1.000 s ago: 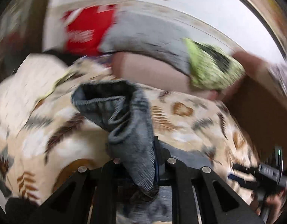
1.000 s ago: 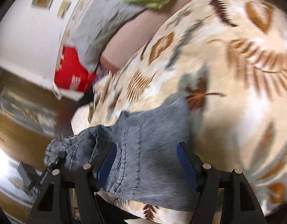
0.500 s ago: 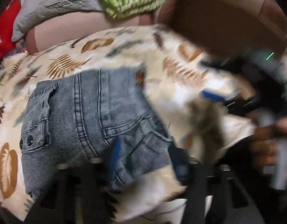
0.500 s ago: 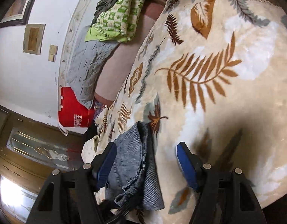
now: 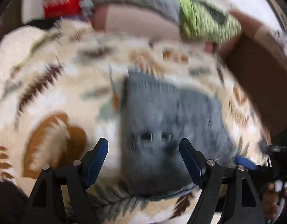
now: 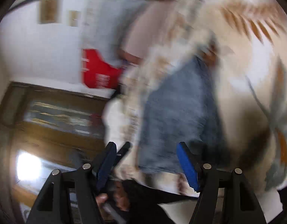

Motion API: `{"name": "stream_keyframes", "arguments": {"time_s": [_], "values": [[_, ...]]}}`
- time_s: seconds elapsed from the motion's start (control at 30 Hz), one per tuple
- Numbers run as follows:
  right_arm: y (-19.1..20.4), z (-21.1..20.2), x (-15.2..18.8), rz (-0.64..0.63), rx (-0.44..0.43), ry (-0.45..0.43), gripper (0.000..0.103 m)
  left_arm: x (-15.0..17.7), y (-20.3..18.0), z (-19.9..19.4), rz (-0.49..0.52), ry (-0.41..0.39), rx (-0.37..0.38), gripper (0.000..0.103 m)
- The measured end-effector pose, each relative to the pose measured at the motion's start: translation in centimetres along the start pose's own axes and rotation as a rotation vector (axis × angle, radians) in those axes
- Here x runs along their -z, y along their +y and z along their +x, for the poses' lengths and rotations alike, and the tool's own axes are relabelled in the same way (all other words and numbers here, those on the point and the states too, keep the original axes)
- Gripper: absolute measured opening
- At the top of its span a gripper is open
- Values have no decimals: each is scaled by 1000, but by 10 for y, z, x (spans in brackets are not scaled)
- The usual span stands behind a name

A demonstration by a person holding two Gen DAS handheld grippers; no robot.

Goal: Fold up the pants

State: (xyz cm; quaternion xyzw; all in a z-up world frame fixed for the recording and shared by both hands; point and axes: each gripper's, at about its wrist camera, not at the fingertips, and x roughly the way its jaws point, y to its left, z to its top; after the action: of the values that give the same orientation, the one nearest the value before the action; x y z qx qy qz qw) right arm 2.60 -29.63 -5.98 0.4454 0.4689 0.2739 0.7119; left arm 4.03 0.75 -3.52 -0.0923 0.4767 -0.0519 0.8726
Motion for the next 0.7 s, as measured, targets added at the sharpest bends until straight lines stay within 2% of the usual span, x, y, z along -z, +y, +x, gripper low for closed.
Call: {"name": "stream_keyframes", "arguments": {"time_s": [0.03, 0.07, 0.1, 0.2, 0.23, 0.3, 0.4, 0.5, 0.57, 0.7], "values": [[-17, 13, 2, 49, 101, 50, 70, 5, -1, 9, -2, 24, 1, 79], [-35, 19, 6, 128, 98, 62, 65, 8, 1, 11, -17, 18, 9, 79], [-39, 15, 8, 164, 66, 35, 64, 10, 3, 7, -32, -3, 19, 79], [-12, -4, 6, 75, 97, -36, 64, 5, 0, -9, -28, -61, 30, 79], [-3, -8, 5, 52, 92, -52, 64, 2, -2, -17, -20, -105, 33, 79], [9, -8, 5, 46, 42, -51, 64, -2, 1, -23, -20, -140, 37, 79], [13, 8, 6, 73, 24, -17, 64, -3, 0, -8, -24, -90, 39, 79], [-6, 26, 7, 142, 92, 15, 63, 7, 1, 11, -25, -13, 16, 79], [-22, 35, 8, 217, 96, 16, 61, 11, 3, 12, -35, -17, 23, 81], [-24, 36, 4, 231, 102, -17, 59, 11, 3, 13, -33, -20, 18, 82]]}}
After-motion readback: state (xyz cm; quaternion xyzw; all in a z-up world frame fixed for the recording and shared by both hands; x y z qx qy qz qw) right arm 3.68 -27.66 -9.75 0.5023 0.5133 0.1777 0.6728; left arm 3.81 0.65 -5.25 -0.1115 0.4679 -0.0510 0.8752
